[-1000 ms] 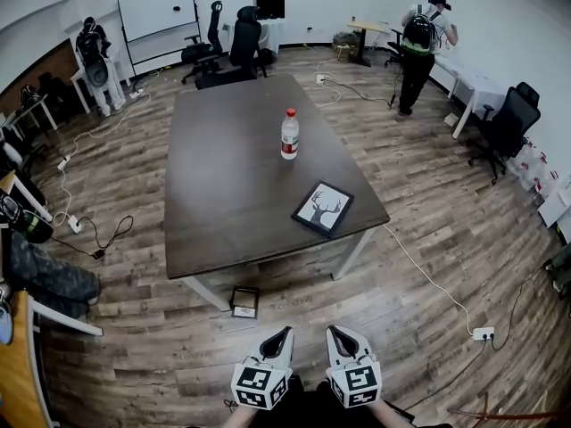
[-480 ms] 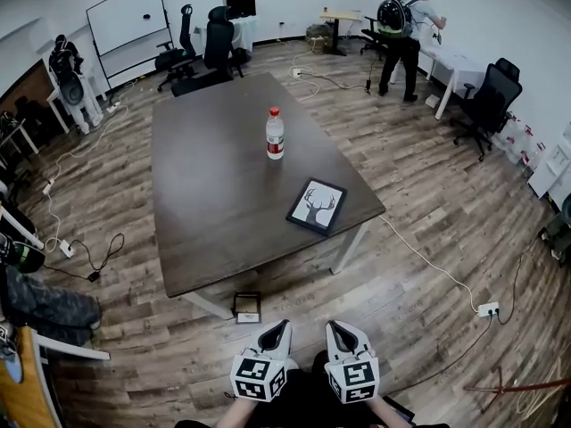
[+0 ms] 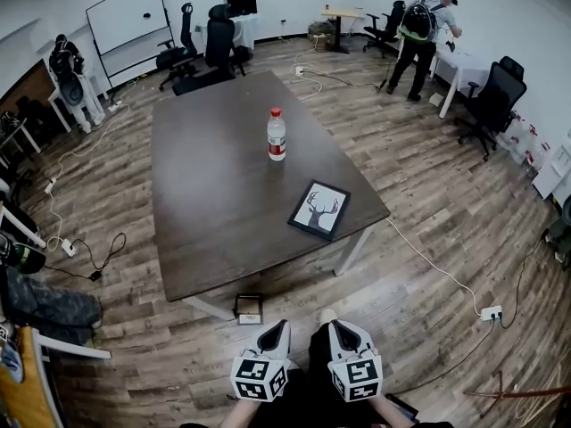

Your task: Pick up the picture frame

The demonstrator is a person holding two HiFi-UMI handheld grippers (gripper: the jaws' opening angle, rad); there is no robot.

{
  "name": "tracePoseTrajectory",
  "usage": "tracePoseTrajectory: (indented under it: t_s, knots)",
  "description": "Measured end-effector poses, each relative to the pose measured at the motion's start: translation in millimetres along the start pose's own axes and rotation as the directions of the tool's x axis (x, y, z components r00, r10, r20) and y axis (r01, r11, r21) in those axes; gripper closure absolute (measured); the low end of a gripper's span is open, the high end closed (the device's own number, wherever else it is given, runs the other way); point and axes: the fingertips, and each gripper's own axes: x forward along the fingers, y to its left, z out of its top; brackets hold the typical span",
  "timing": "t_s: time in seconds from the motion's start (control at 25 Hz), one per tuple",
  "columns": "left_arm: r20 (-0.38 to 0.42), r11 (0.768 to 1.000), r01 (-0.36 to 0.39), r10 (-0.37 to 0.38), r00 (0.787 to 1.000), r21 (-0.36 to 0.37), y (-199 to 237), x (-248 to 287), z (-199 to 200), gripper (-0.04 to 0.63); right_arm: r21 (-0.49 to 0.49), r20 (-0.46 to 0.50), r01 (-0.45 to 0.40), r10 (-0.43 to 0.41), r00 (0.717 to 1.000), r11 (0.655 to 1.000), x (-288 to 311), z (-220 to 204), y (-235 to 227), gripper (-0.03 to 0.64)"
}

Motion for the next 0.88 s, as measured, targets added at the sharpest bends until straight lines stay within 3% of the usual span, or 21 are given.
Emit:
tracePoseTrajectory:
  t_s: [0.44, 0.88]
  knots:
    - [-0.003, 0.993, -0.115, 0.115, 0.993, -0.016, 17.7, 63.9, 29.3, 0.586, -0.030, -0.009, -0.117, 0.116, 0.993, 0.993, 73.0, 33.3, -51.3, 0.611]
    - [-0.015, 0.994, -0.109, 0.109, 0.994, -0.003, 8.6, 151.8, 62.3, 0.586, 0.001, -0.029, -0.141, 0.141, 0.990, 0.990, 134.1, 55.5, -127.4, 0.611]
